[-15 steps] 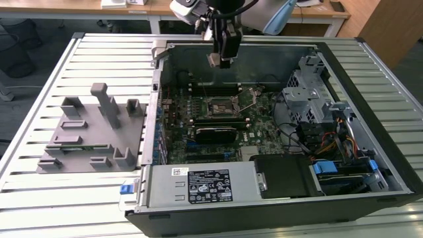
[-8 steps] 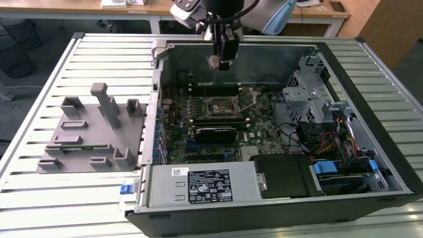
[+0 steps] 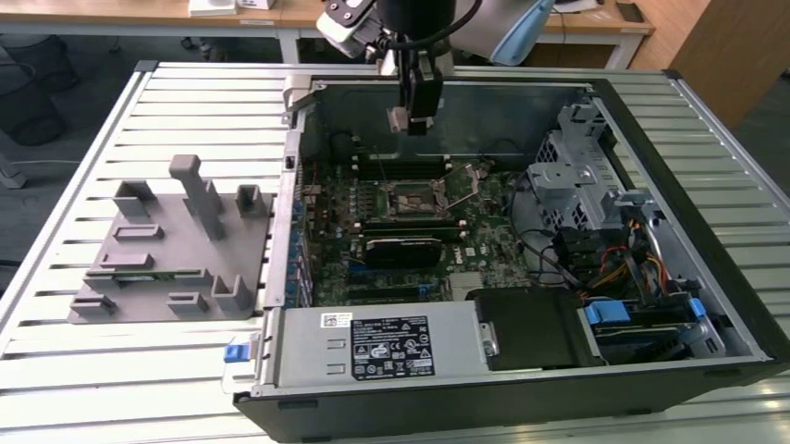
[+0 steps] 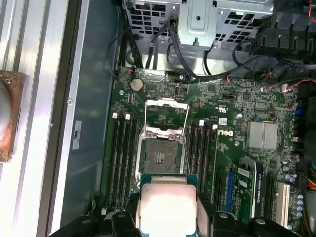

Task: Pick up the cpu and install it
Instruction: 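Place the cpu into insertion slot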

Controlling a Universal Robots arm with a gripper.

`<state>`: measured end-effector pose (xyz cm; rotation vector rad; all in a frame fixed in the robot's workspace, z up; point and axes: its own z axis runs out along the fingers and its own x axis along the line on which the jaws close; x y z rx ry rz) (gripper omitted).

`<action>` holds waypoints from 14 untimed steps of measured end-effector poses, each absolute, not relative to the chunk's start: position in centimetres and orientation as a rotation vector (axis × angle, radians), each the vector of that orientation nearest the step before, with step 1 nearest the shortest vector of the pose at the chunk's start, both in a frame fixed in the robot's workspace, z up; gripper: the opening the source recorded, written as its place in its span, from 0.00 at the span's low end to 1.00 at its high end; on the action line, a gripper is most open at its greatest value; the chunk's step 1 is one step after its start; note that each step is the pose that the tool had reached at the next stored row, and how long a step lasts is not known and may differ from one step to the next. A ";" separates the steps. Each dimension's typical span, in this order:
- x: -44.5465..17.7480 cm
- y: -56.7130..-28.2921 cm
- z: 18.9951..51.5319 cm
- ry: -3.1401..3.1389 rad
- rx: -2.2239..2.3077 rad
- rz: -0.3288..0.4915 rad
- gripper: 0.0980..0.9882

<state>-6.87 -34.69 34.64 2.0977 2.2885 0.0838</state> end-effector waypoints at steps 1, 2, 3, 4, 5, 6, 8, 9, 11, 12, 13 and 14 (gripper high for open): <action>-6.9 -34.7 34.6 2.289 2.098 0.084 0.50; -6.9 -34.7 34.6 2.289 2.098 0.084 0.50; -6.9 -34.7 34.5 2.288 2.098 0.084 0.50; -6.9 -34.7 34.5 2.288 2.098 0.084 0.50; -6.9 -34.7 34.5 2.288 2.098 0.083 0.50; -6.9 -34.7 34.4 2.288 2.097 0.083 0.50; -6.9 -34.7 34.3 2.288 2.097 0.083 0.50; -6.9 -34.7 34.3 2.288 2.097 0.083 0.50; -6.9 -34.7 34.1 2.288 2.097 0.083 0.50; -6.9 -34.7 34.1 2.288 2.097 0.083 0.50; -6.9 -34.7 34.1 2.288 2.097 0.083 0.50; -6.9 -34.7 34.0 2.288 2.097 0.083 0.50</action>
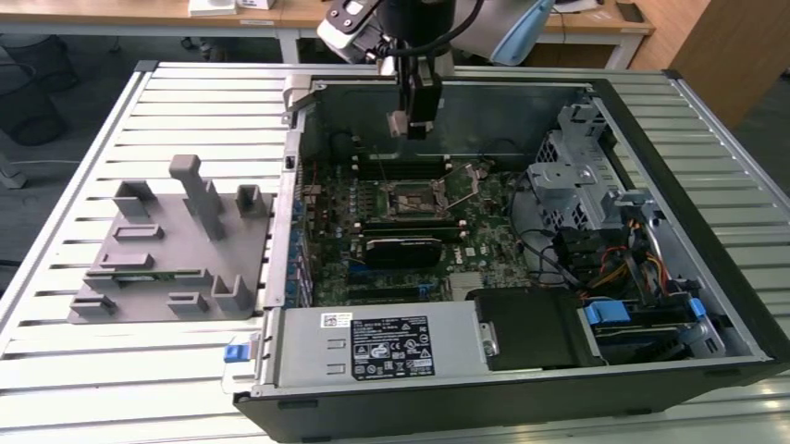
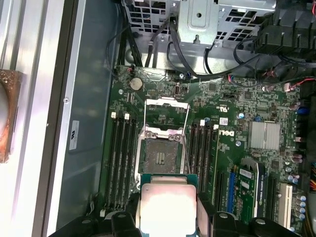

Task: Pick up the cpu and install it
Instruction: 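Place the cpu into insertion slot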

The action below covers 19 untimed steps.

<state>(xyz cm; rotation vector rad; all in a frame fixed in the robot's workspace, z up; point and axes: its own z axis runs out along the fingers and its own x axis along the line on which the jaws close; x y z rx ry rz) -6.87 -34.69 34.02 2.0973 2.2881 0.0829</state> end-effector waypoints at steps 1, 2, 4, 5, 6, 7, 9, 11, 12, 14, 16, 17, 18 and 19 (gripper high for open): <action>-6.9 -34.7 34.0 2.288 2.097 0.083 0.50; -6.9 -34.7 34.0 2.288 2.097 0.083 0.50; -6.9 -34.7 33.9 2.288 2.097 0.083 0.50; -6.9 -34.7 33.9 2.288 2.097 0.083 0.50; -6.9 -34.7 33.8 2.288 2.097 0.083 0.50; -6.9 -34.7 33.8 2.288 2.097 0.083 0.50; -6.9 -34.7 33.7 2.288 2.097 0.083 0.50; -6.9 -34.7 33.7 2.288 2.097 0.083 0.50; -6.9 -34.7 33.6 2.288 2.097 0.083 0.50; -6.9 -34.7 33.5 2.288 2.097 0.083 0.50; -6.9 -34.7 33.4 2.288 2.097 0.083 0.50; -6.9 -34.7 33.4 2.288 2.097 0.083 0.50; -6.9 -34.7 33.4 2.288 2.097 0.083 0.50; -6.9 -34.7 33.3 2.288 2.097 0.083 0.50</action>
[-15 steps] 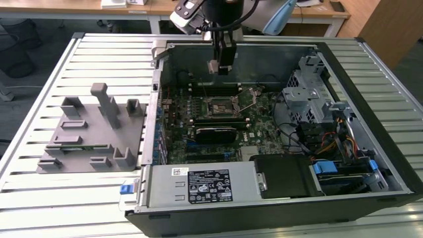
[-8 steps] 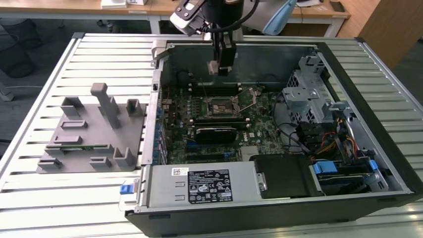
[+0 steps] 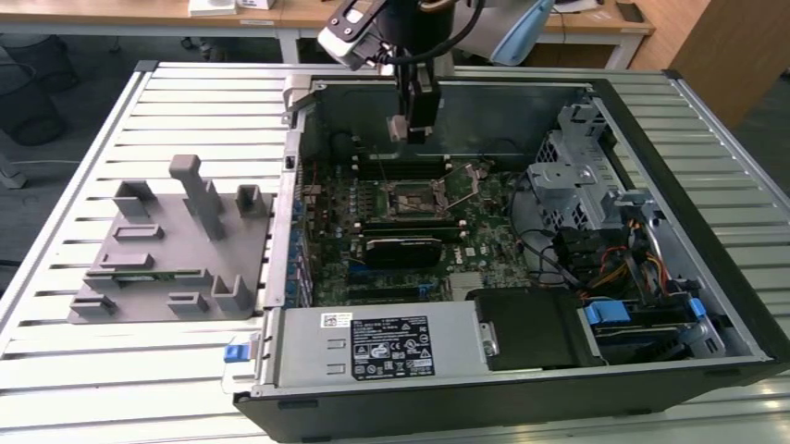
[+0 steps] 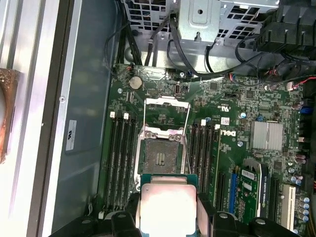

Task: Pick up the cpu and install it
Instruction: 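Place the cpu into insertion slot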

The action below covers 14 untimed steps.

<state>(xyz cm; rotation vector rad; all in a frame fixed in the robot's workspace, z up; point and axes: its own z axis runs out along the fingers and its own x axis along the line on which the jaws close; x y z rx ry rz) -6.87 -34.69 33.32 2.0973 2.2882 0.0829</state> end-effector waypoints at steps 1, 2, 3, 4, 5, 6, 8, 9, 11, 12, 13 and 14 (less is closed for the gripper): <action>-6.9 -34.7 33.3 2.288 2.098 0.083 0.50; -6.9 -34.7 33.3 2.287 2.098 0.083 0.50; -6.9 -34.7 33.2 2.285 2.100 0.083 0.50; -6.9 -34.7 33.2 2.281 2.104 0.082 0.50; -6.9 -34.7 33.1 2.275 2.110 0.082 0.50; -6.9 -34.7 33.1 2.264 2.121 0.081 0.50; -6.9 -34.7 33.0 2.249 2.137 0.080 0.50; -7.0 -34.7 33.0 2.243 2.142 0.079 0.50; -7.0 -34.7 33.0 2.235 2.147 0.076 0.50; -7.0 -34.7 32.9 2.234 2.146 0.073 0.50; -7.0 -34.7 32.9 2.233 2.145 0.071 0.50; -7.0 -34.7 32.9 2.233 2.145 0.070 0.50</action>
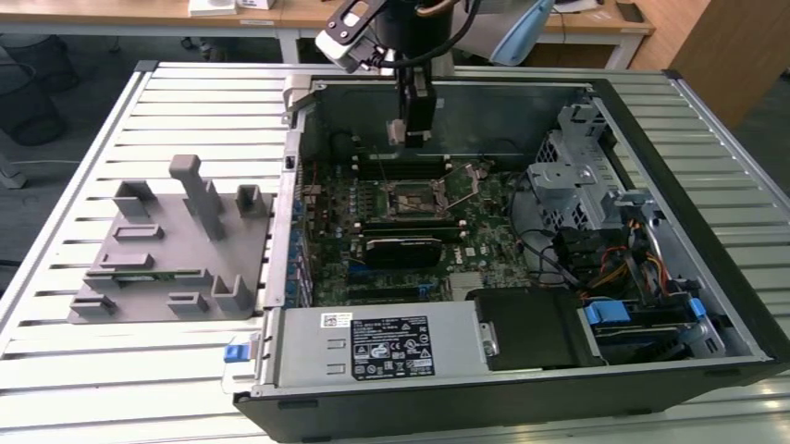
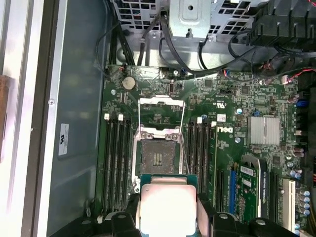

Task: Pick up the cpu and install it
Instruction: 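Place the cpu into insertion slot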

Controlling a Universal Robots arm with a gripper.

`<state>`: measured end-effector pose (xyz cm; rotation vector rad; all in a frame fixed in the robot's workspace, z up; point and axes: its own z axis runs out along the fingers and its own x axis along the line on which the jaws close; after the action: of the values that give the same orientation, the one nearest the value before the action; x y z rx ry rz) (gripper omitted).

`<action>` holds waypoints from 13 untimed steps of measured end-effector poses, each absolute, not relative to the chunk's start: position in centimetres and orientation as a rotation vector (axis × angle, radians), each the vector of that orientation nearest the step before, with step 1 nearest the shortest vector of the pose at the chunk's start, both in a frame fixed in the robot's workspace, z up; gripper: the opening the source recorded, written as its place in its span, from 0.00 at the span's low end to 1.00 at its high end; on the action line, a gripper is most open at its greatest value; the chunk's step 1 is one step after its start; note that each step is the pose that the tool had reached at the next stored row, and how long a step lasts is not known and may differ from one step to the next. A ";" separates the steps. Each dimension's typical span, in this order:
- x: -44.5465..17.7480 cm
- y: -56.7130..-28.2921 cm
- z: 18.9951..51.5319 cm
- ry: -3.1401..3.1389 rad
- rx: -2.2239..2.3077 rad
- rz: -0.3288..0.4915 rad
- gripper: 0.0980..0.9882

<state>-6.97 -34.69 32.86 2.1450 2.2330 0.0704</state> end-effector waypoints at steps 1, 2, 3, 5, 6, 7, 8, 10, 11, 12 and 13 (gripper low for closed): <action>-7.0 -34.7 32.8 2.233 2.145 0.070 0.50; -7.0 -34.7 32.7 2.233 2.145 0.070 0.50; -6.9 -34.7 32.6 2.233 2.145 0.070 0.50; -6.9 -34.6 32.5 2.233 2.145 0.070 0.50; -6.9 -34.6 32.4 2.233 2.145 0.070 0.50; -6.8 -34.6 32.3 2.233 2.145 0.070 0.50; -6.8 -34.6 32.2 2.233 2.145 0.070 0.50; -6.8 -34.5 32.1 2.233 2.145 0.071 0.50; -6.8 -34.5 32.0 2.233 2.145 0.071 0.50; -6.8 -34.5 32.0 2.233 2.145 0.070 0.50; -6.8 -34.5 31.9 2.233 2.145 0.070 0.50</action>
<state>-6.80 -34.50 31.86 2.1448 2.2329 0.0703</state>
